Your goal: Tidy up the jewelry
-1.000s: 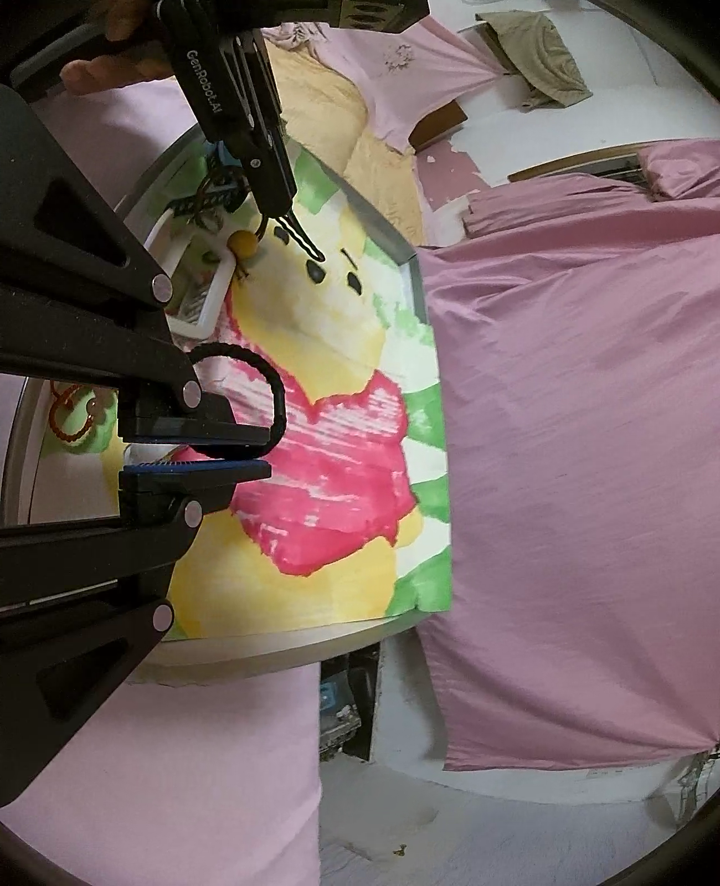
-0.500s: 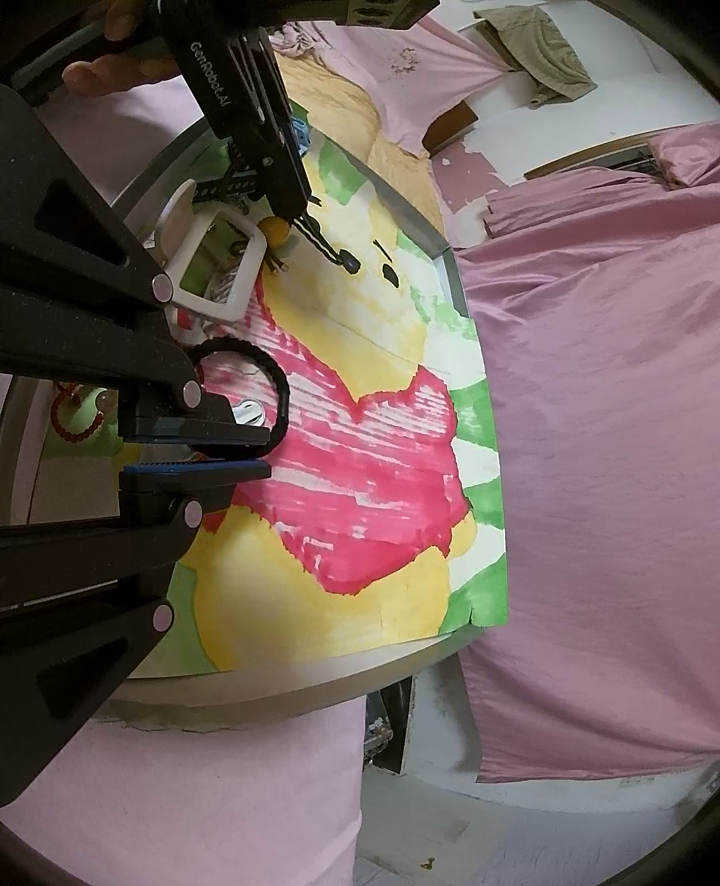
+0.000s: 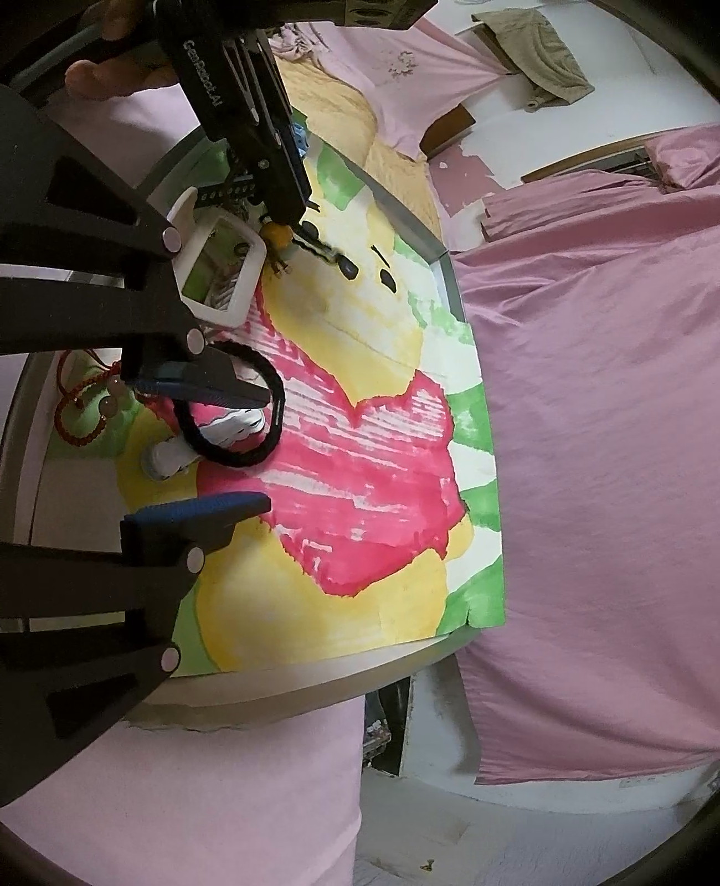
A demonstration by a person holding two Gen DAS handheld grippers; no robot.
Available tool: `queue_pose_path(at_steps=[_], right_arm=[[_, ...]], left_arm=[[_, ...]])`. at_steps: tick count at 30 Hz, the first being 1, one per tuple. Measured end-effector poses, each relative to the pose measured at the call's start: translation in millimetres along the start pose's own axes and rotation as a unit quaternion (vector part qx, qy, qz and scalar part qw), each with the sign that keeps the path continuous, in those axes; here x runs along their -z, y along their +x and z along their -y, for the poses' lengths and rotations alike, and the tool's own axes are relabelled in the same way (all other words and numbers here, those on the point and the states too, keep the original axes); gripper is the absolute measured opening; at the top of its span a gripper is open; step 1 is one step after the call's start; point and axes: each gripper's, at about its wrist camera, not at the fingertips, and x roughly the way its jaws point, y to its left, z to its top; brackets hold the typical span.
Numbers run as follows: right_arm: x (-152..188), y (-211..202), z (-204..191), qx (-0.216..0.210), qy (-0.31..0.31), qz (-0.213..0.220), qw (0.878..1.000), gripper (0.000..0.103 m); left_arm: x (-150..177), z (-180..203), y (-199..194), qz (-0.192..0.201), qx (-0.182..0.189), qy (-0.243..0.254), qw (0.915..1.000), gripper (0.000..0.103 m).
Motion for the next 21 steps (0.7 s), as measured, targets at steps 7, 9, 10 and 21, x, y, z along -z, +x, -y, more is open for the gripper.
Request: queue_pose_path(at_steps=[7,9,10,21], right_arm=[[0.8,-16.7,0.6,0.0,0.004,0.03,1.0,0.034],[2.2,-23.3,0.8,0.0,0.004,0.04,0.999,0.043],[3.1,-27.6,0.5,-0.003,0.005,0.047,0.999,0.043],[16.3,-71.9,-3.5,0.002,0.005,0.113,0.994,0.057]], left_arm=[[2.2,0.6,-18.4,0.038,0.013,-0.003,0.9992,0.055],[2.8,1.1,-23.7,0.047,0.012,-0.002,0.9988,0.059],[3.6,1.4,-27.6,0.054,0.01,-0.002,0.9985,0.061],[19.9,-3.6,-62.3,0.12,-0.022,-0.001,0.9925,0.087]])
